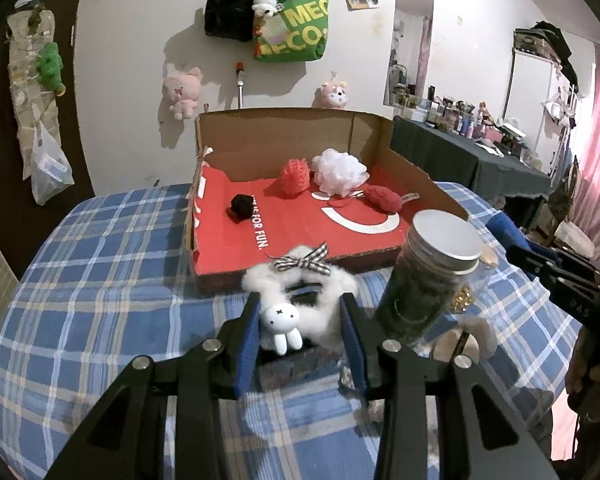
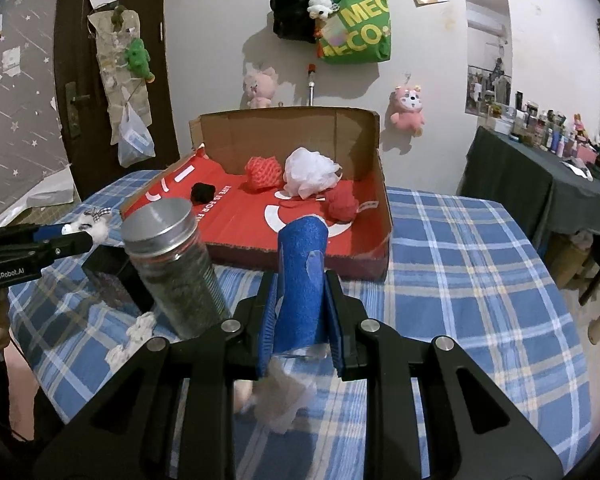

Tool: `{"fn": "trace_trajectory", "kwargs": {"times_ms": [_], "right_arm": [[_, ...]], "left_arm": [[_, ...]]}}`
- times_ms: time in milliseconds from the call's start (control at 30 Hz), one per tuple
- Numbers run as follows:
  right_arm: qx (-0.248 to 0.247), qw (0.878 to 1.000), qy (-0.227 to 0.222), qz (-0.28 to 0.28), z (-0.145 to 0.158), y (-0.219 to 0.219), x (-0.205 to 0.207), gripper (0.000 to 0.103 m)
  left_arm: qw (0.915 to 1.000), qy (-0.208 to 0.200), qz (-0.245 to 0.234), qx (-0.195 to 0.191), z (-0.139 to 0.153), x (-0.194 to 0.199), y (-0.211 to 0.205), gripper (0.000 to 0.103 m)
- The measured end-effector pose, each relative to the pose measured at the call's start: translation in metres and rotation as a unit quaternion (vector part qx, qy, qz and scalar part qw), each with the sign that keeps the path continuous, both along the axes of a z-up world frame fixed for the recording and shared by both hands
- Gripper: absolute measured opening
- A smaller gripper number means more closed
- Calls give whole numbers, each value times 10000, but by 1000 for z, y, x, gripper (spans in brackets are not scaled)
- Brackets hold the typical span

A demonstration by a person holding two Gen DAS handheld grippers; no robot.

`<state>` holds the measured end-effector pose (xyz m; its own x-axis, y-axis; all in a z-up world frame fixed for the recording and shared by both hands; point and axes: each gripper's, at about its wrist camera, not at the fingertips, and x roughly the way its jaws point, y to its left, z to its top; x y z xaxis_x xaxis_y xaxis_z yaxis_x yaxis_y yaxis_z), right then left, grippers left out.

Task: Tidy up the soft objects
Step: 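Lift the bunny scrunchie and blue tube and carry both into the box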

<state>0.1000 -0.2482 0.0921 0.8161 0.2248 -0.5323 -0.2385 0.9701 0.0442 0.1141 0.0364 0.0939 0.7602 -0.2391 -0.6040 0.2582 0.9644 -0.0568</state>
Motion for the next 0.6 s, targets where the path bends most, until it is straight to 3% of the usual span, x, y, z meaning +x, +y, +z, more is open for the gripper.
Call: {"fn": "trace_trajectory", "kwargs": {"times_ms": [300,600], "right_arm": [[97,9982,492,335,3,-6,53,22],[-206,9913,1105,680,-4,2,110,22]], "left_arm": [[9990,368,-239,-102,5,40,1,40],[9954,818,-419,273,-2,92,-4,40]]}}
